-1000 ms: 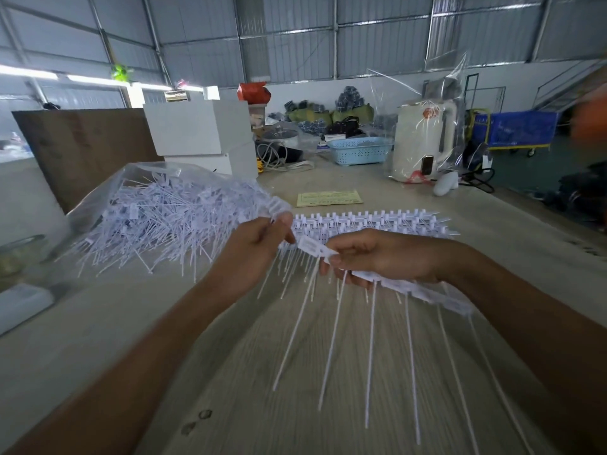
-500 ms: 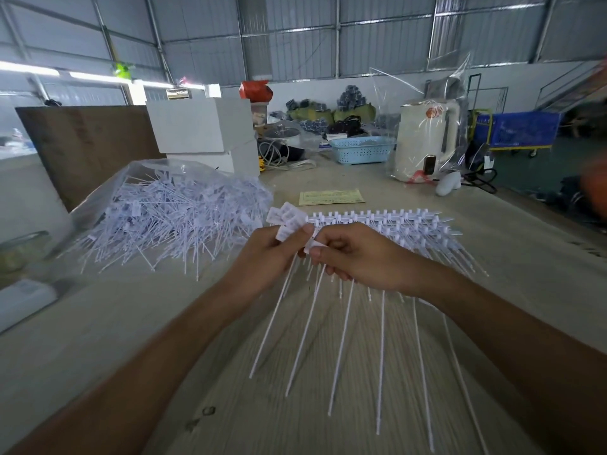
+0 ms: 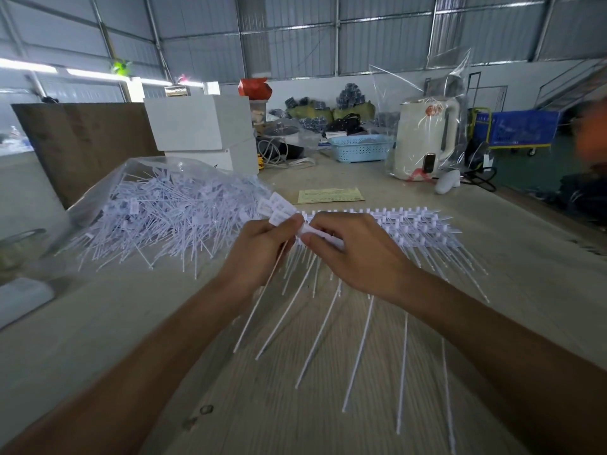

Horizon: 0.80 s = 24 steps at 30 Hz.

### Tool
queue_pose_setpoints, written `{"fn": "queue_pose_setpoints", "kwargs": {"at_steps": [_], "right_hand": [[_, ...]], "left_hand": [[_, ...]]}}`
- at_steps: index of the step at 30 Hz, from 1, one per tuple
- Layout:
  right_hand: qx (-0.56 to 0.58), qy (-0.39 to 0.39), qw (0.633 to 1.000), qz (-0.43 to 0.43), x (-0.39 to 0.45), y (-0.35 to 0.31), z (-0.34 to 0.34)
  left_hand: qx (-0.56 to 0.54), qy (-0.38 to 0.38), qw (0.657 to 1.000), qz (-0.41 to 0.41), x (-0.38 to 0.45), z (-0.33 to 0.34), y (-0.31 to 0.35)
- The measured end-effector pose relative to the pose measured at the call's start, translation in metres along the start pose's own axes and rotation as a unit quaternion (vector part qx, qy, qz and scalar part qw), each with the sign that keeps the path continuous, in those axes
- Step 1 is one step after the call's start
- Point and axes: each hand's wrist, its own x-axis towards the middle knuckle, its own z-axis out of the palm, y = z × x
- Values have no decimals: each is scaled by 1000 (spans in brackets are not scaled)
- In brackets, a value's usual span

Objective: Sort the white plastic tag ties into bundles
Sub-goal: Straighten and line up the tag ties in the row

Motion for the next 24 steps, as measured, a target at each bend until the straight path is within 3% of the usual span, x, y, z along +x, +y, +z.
{"fn": "queue_pose_setpoints", "kwargs": {"at_steps": [6, 10, 12, 16, 21, 24], "right_hand": [[-173, 14, 982, -80, -5, -9, -5], [-188, 17, 980, -65, -3, -5, -7], [-168, 10, 985, -34, -2, -2, -5], [-24, -24, 998, 57, -1, 3, 0], [77, -102, 986, 105, -1, 12, 3], [102, -111, 983, 107, -1, 16, 2]], "left_hand": [[-52, -46, 994, -90, 3, -2, 1], [-19, -59, 996, -62, 4, -5, 3], [31, -44, 998, -22, 3, -5, 2], [107, -47, 992, 53, 3, -4, 0], [56, -69, 996, 0, 2, -9, -2], [50, -53, 997, -29, 3, -9, -1]]}}
